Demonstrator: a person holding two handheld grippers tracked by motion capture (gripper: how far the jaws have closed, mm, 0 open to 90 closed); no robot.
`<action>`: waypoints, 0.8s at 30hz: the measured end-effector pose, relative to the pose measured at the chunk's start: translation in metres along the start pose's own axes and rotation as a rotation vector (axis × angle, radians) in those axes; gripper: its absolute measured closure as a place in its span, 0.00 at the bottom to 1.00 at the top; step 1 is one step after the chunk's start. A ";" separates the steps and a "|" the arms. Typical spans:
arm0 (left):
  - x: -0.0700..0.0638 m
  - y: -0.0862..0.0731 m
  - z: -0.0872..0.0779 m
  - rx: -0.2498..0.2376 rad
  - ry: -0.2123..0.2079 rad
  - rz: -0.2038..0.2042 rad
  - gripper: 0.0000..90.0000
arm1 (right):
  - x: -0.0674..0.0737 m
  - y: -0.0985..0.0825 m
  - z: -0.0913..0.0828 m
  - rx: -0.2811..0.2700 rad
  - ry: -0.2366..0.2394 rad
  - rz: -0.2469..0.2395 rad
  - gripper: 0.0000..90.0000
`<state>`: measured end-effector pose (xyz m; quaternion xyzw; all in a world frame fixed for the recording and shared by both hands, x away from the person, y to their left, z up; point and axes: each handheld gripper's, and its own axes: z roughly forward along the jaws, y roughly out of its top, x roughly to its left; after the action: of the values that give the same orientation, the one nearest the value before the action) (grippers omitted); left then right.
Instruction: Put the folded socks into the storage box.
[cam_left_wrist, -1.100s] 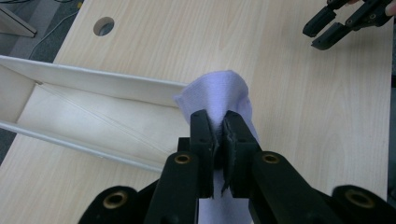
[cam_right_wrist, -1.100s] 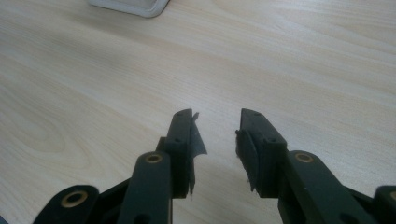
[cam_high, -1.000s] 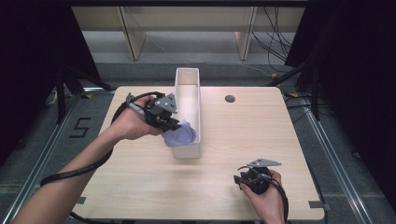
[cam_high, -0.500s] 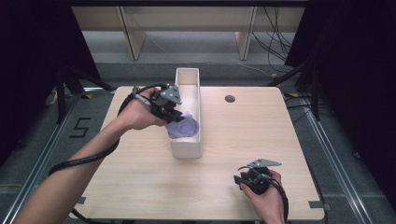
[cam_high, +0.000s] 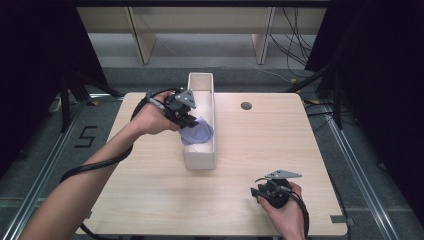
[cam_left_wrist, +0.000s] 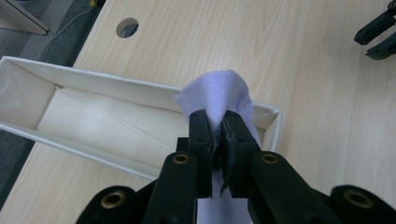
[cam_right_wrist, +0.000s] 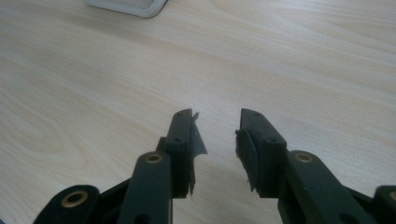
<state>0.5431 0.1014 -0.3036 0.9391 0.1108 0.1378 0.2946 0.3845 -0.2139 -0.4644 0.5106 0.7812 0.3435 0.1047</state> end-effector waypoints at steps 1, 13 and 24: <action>0.000 0.000 0.002 -0.002 -0.003 0.001 0.93 | 0.000 0.000 0.000 0.001 -0.001 0.001 0.73; 0.000 -0.001 0.014 0.018 -0.010 0.016 0.93 | 0.000 0.000 0.000 0.005 -0.008 -0.003 0.73; -0.001 -0.007 0.027 0.027 -0.015 -0.007 0.93 | 0.001 0.000 0.000 0.008 -0.020 0.002 0.73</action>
<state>0.5502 0.0929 -0.3296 0.9436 0.1136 0.1283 0.2832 0.3843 -0.2131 -0.4641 0.5153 0.7809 0.3353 0.1102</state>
